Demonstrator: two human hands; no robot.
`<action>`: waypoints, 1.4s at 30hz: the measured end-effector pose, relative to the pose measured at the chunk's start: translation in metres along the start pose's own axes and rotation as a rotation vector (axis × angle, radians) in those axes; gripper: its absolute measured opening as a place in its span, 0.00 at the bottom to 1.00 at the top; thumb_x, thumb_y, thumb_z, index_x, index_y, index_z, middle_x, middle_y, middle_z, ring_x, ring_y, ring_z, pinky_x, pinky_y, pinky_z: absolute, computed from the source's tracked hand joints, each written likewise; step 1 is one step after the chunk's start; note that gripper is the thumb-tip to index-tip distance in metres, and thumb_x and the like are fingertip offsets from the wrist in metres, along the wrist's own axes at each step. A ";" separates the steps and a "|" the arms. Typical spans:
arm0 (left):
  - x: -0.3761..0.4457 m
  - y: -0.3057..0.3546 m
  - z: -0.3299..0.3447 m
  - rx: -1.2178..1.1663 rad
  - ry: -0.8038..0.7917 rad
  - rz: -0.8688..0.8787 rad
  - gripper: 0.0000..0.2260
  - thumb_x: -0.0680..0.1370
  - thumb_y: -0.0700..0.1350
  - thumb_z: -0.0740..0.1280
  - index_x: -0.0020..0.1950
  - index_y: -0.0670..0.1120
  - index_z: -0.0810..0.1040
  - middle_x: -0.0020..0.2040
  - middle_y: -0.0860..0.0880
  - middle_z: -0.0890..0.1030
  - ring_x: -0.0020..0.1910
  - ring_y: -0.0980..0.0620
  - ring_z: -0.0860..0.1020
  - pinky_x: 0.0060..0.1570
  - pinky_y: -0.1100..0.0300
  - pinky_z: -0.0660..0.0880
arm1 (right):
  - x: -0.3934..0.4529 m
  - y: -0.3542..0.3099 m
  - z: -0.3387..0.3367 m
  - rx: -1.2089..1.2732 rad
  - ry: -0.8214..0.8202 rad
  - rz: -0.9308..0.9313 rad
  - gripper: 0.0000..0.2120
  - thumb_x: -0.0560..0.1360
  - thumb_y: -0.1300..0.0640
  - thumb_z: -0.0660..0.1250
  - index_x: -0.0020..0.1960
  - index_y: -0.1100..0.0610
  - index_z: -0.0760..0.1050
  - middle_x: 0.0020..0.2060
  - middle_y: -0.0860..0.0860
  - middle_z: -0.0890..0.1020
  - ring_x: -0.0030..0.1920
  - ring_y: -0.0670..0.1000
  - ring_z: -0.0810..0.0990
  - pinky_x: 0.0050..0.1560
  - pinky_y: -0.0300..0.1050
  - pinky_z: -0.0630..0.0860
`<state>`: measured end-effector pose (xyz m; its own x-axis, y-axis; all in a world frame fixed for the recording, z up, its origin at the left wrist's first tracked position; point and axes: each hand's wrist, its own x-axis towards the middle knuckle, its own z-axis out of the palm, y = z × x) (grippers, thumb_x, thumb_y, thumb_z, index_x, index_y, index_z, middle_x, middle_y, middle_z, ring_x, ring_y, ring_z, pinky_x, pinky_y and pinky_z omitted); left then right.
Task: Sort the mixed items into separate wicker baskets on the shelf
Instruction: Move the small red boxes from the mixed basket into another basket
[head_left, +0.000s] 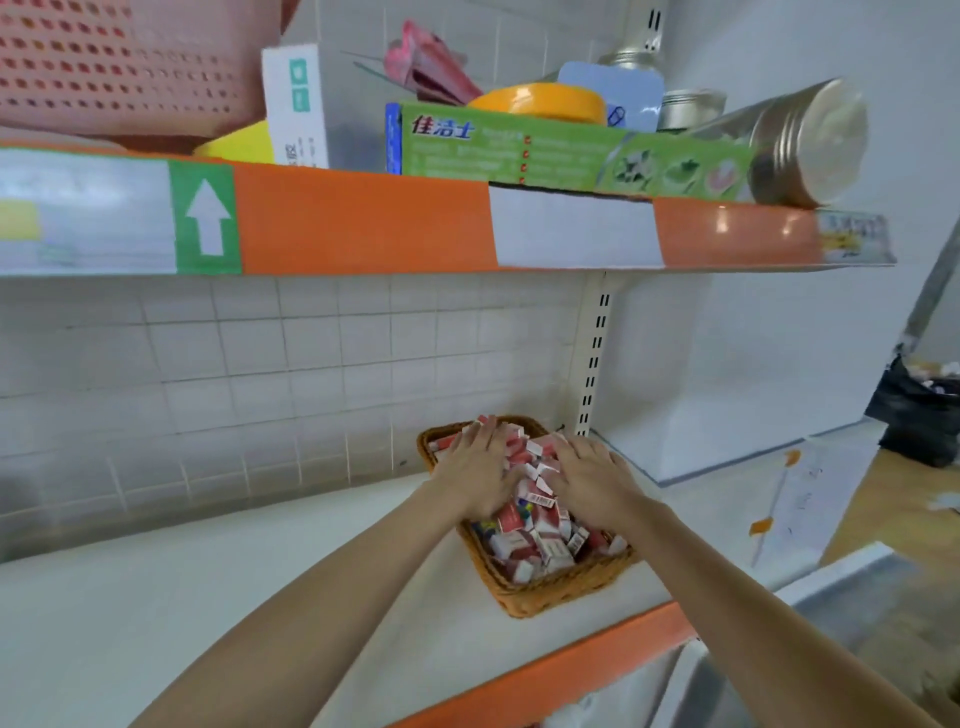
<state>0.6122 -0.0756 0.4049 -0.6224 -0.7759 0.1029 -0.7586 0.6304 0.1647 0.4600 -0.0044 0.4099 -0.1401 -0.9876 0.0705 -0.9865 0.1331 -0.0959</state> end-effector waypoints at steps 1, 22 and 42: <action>0.006 -0.001 -0.001 0.010 -0.007 -0.009 0.30 0.83 0.57 0.50 0.79 0.44 0.45 0.79 0.43 0.45 0.78 0.45 0.45 0.76 0.52 0.44 | 0.007 0.001 -0.001 0.006 0.003 -0.002 0.26 0.83 0.47 0.47 0.79 0.54 0.50 0.77 0.52 0.55 0.76 0.54 0.53 0.75 0.55 0.52; 0.034 0.006 -0.006 -0.118 0.168 -0.038 0.11 0.79 0.42 0.59 0.59 0.42 0.74 0.57 0.42 0.69 0.58 0.45 0.69 0.58 0.53 0.70 | 0.040 0.013 -0.010 0.107 0.109 -0.045 0.14 0.78 0.50 0.64 0.60 0.55 0.77 0.57 0.52 0.74 0.62 0.52 0.69 0.54 0.44 0.63; -0.124 -0.072 -0.021 -0.209 0.349 -0.231 0.16 0.75 0.42 0.68 0.62 0.44 0.75 0.55 0.44 0.74 0.54 0.46 0.75 0.53 0.60 0.70 | -0.020 -0.121 0.018 0.179 0.173 -0.401 0.17 0.76 0.47 0.65 0.63 0.53 0.74 0.61 0.52 0.74 0.67 0.54 0.65 0.62 0.49 0.63</action>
<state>0.7485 -0.0254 0.4009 -0.3127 -0.8797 0.3581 -0.7926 0.4495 0.4120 0.5835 -0.0025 0.4022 0.2219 -0.9277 0.3003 -0.9376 -0.2876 -0.1956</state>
